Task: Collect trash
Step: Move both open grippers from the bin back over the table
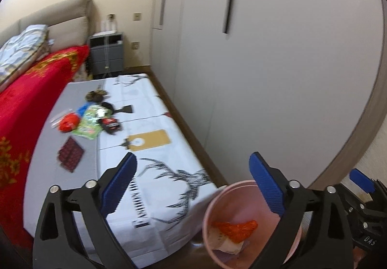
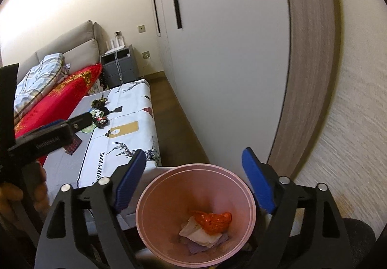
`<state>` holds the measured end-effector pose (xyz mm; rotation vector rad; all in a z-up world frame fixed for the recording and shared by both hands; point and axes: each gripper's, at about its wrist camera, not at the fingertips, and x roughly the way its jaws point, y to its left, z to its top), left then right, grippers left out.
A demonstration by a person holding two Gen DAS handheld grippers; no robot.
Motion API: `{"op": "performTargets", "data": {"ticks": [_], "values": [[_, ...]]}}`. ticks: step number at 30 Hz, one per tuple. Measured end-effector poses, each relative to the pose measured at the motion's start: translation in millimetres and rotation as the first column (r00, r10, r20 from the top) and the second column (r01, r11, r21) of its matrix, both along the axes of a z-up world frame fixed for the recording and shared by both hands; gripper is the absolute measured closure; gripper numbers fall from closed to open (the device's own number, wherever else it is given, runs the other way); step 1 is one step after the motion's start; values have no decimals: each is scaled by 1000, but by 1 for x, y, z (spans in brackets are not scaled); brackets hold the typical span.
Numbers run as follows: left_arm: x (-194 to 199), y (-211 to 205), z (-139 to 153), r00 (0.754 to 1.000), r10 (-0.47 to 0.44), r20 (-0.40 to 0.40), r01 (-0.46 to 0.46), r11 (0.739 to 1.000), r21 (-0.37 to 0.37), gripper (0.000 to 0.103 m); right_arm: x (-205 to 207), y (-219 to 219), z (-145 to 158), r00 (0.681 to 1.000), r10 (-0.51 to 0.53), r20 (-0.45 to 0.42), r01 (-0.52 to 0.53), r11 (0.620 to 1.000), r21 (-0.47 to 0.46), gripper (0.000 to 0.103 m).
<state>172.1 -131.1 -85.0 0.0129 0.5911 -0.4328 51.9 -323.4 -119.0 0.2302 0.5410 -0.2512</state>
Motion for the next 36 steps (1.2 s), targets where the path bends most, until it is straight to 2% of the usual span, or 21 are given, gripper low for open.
{"op": "performTargets", "data": {"ticks": [5, 9, 14, 15, 18, 21, 24, 26, 31, 36], "values": [[-2, 40, 21, 994, 107, 32, -106, 994, -13, 11, 0, 19, 20, 997, 66, 33, -66, 998, 2, 14], [-5, 77, 51, 977, 189, 96, -185, 982, -42, 10, 8, 43, 40, 988, 136, 73, -134, 990, -33, 13], [0, 127, 89, 930, 278, 241, -289, 957, 13, 9, 32, 74, 62, 969, 214, 122, -207, 976, -63, 11], [2, 143, 97, 913, 302, 275, -320, 947, 21, 8, 38, 80, 66, 965, 227, 134, -219, 973, -72, 11], [13, 177, 111, 878, 353, 323, -385, 922, 41, 8, 62, 97, 78, 951, 263, 162, -252, 964, -85, 9], [27, 201, 114, 857, 394, 332, -432, 901, 47, 8, 88, 109, 86, 943, 282, 176, -272, 959, -83, 9], [47, 225, 110, 846, 430, 315, -459, 888, 17, 8, 114, 121, 88, 938, 292, 187, -279, 956, -91, 9], [64, 237, 99, 856, 424, 297, -446, 895, 8, 8, 137, 130, 84, 936, 298, 187, -282, 953, -108, 8], [103, 242, 55, 913, 340, 224, -354, 935, 24, 8, 194, 151, 61, 935, 320, 154, -306, 946, -107, 8], [136, 228, 6, 945, 272, 179, -286, 956, 57, 8, 259, 176, 15, 927, 367, 78, -354, 925, -137, 8]]}}
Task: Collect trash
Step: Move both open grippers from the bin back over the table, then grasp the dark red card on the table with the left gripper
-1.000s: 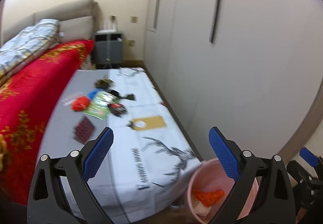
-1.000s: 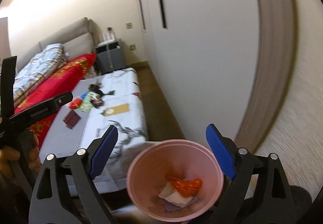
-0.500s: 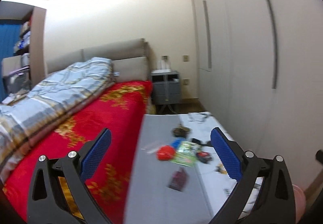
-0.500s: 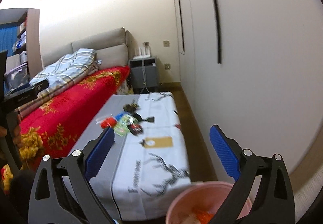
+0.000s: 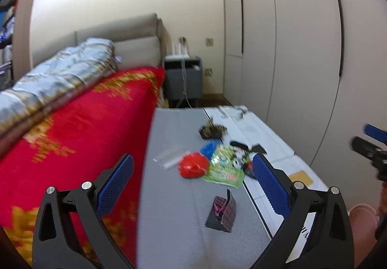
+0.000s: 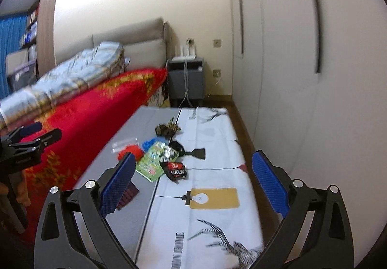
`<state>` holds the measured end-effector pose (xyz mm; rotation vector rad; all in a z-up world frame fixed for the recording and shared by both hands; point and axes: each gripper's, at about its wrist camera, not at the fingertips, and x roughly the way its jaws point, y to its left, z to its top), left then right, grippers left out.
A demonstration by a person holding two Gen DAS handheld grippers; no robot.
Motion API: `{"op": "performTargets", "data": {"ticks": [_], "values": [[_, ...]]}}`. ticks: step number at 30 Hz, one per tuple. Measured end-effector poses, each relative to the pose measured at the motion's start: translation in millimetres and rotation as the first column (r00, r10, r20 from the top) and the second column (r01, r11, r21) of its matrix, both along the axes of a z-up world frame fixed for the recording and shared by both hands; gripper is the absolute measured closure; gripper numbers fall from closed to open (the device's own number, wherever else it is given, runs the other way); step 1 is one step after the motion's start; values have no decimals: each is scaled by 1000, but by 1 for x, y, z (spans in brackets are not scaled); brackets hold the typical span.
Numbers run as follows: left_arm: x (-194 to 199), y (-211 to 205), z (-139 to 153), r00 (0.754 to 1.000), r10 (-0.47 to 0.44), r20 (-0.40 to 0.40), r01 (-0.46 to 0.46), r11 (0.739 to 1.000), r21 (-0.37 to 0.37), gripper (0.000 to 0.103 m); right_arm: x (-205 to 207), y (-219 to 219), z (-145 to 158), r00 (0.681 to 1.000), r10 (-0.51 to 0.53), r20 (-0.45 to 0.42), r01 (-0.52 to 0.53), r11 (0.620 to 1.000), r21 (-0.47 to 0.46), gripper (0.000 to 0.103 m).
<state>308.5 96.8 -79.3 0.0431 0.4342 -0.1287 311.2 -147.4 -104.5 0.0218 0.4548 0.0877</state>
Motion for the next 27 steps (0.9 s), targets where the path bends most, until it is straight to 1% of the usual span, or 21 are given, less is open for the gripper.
{"op": "performTargets", "data": {"ticks": [2, 4, 8, 11, 13, 15, 16, 17, 19, 21, 22, 23, 24, 25, 27], "values": [[14, -6, -21, 1000, -22, -22, 22, 1000, -21, 8, 21, 7, -15, 1000, 12, -25, -13, 1000, -11, 8], [24, -11, -39, 999, -36, -41, 35, 999, -41, 8, 47, 15, -36, 998, 14, -69, -15, 1000, -22, 8], [31, -20, -71, 996, -64, -63, 60, 995, -76, 8, 86, 25, -71, 990, 9, -141, -13, 1000, -26, 8], [41, -30, -96, 990, -91, -105, 85, 995, -59, 8, 100, 25, -86, 987, -8, -160, 6, 1000, -18, 8], [49, -33, -106, 988, -95, -122, 88, 994, -61, 8, 106, 23, -90, 986, -14, -167, 14, 1000, -1, 8], [55, -34, -113, 986, -98, -135, 89, 993, -75, 11, 111, 22, -94, 985, -15, -171, 17, 1000, 6, 8], [60, -34, -115, 983, -100, -152, 89, 993, -77, 13, 112, 22, -95, 985, -12, -173, 14, 1000, 8, 8], [64, -35, -117, 979, -106, -172, 92, 992, -83, 21, 114, 23, -98, 985, -9, -175, 10, 1000, 8, 8], [71, -35, -121, 971, -123, -205, 104, 990, -100, 30, 118, 23, -101, 984, -6, -180, 7, 1000, 6, 8], [78, -38, -126, 961, -128, -246, 107, 990, -96, 37, 121, 23, -103, 982, -6, -187, 8, 1000, 7, 8], [81, -39, -129, 951, -145, -274, 121, 987, -102, 58, 122, 22, -105, 982, -7, -189, 9, 1000, 9, 8], [84, -40, -131, 943, -167, -289, 138, 984, -116, 87, 123, 22, -106, 982, -7, -191, 9, 1000, 10, 8], [86, -40, -133, 937, -181, -299, 148, 981, -128, 92, 124, 23, -106, 981, -5, -192, 7, 1000, 10, 8], [85, -38, -133, 939, -183, -292, 147, 979, -140, 94, 125, 23, -107, 981, -3, -193, 5, 1000, 8, 8], [82, -35, -129, 948, -172, -266, 142, 981, -130, 97, 127, 24, -108, 981, 4, -194, -3, 1000, 8, 8]]}}
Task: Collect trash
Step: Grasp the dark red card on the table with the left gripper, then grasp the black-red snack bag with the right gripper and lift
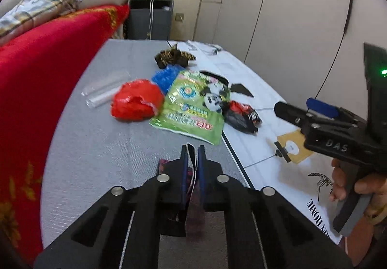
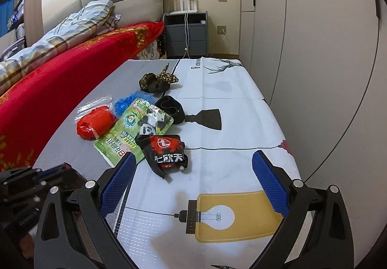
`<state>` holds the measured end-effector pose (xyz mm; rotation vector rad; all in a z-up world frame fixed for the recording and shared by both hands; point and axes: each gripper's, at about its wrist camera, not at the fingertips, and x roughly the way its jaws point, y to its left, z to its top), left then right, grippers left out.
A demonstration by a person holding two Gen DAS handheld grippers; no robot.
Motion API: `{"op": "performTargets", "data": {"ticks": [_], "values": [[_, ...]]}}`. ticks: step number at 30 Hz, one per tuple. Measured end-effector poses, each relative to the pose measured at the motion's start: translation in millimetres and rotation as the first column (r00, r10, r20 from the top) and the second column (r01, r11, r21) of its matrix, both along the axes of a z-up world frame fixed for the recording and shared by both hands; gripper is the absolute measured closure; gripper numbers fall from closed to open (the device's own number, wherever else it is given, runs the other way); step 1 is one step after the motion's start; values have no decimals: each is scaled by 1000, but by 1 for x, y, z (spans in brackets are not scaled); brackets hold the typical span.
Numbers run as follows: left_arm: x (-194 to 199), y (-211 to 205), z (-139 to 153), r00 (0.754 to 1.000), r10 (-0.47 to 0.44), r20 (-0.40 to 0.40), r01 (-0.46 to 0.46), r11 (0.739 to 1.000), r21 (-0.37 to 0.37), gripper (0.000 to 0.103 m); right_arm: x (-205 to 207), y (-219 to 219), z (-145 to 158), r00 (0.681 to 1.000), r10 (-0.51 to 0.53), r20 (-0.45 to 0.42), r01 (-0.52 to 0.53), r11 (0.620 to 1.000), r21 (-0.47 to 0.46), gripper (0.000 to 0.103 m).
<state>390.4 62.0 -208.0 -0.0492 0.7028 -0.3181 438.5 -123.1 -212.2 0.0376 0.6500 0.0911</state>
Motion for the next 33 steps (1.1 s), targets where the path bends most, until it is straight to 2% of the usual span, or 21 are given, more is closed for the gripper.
{"op": "performTargets", "data": {"ticks": [2, 6, 11, 15, 16, 18, 19, 20, 22, 27, 33], "values": [[-4, 8, 11, 997, 48, 60, -50, 998, 28, 98, 4, 3, -1, 1000, 7, -2, -7, 1000, -2, 8], [-2, 35, 31, 982, 147, 116, -147, 989, -5, 98, 16, 13, -4, 1000, 26, -9, -26, 1000, -8, 8], [4, 56, 36, 966, 222, 132, -222, 975, -16, 98, 37, 26, -15, 999, 30, -45, -31, 999, -18, 8], [9, 60, 34, 963, 237, 131, -236, 971, -22, 98, 55, 33, -26, 992, 35, -123, -36, 999, -3, 9], [10, 61, 34, 963, 238, 130, -237, 971, -23, 98, 59, 35, -28, 989, 40, -143, -40, 999, 2, 12], [12, 61, 33, 963, 240, 124, -238, 971, -30, 98, 63, 38, -33, 984, 59, -171, -59, 998, 3, 27], [12, 62, 32, 963, 241, 119, -239, 970, -36, 98, 64, 40, -35, 979, 70, -190, -70, 998, 4, 44], [12, 63, 31, 963, 243, 116, -240, 970, -39, 98, 65, 40, -37, 977, 75, -198, -75, 997, 5, 55], [13, 65, 32, 962, 249, 108, -245, 968, -51, 98, 61, 40, -33, 984, 75, -164, -74, 997, 13, 64], [4, 61, 50, 958, 250, 139, -242, 968, -73, 98, 43, 35, -15, 991, 80, -106, -79, 997, 15, 65], [-13, 42, 91, 964, 202, 176, -191, 979, -77, 98, -2, 12, 52, 996, 90, 2, -90, 994, 62, 65]]}}
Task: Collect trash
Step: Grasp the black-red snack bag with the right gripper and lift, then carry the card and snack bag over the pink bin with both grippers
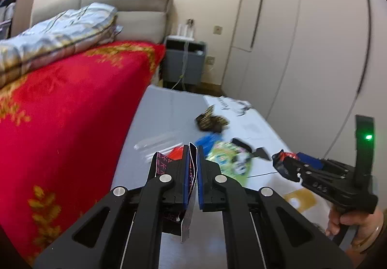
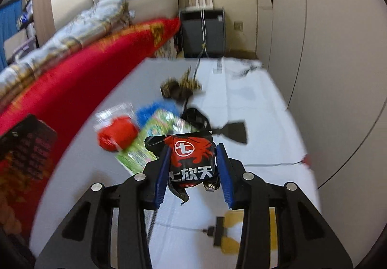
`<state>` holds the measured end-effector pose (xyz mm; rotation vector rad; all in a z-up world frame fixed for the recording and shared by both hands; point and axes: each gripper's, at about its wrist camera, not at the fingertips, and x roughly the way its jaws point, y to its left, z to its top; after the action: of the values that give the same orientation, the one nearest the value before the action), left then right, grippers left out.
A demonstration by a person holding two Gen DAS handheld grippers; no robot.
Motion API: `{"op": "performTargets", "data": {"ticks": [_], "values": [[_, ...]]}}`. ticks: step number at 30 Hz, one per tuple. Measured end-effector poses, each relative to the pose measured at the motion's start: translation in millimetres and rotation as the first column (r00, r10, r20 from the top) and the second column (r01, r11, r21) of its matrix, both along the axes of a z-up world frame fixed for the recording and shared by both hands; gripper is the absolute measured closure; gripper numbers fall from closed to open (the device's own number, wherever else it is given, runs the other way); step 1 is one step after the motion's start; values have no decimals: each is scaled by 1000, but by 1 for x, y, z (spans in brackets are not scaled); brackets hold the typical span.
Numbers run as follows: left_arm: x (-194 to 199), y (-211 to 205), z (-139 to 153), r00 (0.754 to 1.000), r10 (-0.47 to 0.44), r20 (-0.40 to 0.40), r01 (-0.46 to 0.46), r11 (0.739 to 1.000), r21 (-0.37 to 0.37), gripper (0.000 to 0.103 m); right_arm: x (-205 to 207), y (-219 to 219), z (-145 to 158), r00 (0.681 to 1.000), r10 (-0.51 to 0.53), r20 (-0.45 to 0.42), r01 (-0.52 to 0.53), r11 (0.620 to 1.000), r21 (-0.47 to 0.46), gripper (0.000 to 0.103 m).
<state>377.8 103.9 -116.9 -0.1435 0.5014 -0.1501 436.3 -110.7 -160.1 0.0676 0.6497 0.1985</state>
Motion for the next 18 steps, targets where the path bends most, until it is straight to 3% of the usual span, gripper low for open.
{"op": "performTargets", "data": {"ticks": [6, 10, 15, 18], "values": [[-39, -35, 70, 995, -88, 41, 87, 996, 11, 98, -82, -40, 82, 995, 0, 95, -7, 997, 74, 65], [-84, -73, 114, 984, -166, 66, 166, 986, 0, 98, -144, -70, 118, 991, -35, 131, 21, 994, 107, 65], [-150, -121, 139, 962, -259, 90, 259, 966, 13, 98, -230, -105, 142, 981, -101, 167, 84, 991, 104, 65], [-188, -146, 136, 949, -303, 92, 300, 953, 47, 98, -271, -121, 143, 976, -133, 174, 117, 988, 98, 64]]}}
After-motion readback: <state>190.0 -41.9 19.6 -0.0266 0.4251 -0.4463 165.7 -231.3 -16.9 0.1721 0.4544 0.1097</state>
